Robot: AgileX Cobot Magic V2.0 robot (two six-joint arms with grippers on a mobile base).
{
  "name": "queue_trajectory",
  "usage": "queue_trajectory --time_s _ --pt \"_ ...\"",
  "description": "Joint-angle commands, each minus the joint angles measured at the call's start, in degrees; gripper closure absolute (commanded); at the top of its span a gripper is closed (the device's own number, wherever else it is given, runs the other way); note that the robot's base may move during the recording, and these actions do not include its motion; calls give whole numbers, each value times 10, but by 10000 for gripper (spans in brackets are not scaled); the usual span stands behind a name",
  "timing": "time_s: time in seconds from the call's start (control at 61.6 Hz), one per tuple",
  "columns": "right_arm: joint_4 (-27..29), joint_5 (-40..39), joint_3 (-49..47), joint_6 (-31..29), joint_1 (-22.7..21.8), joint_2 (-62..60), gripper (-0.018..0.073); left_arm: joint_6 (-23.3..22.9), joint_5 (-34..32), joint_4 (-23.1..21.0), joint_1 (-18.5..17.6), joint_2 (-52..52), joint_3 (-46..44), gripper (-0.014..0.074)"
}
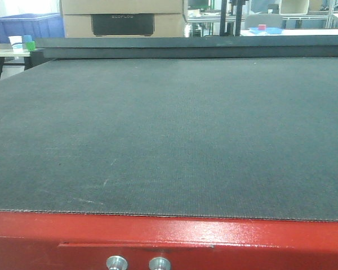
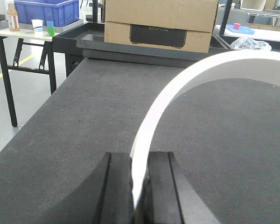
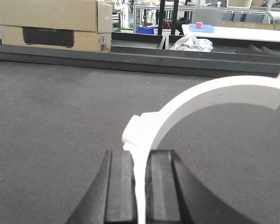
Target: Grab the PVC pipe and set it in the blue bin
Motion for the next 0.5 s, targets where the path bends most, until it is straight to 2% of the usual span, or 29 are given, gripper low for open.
queue_trajectory --time_s 0.0,0.487 --pt "0 -17 0 1 -1 -2 728 -1 -13 -1 2 -1 -1 707" --pt "0 -17 0 1 -1 -2 728 -1 -13 -1 2 -1 -1 707"
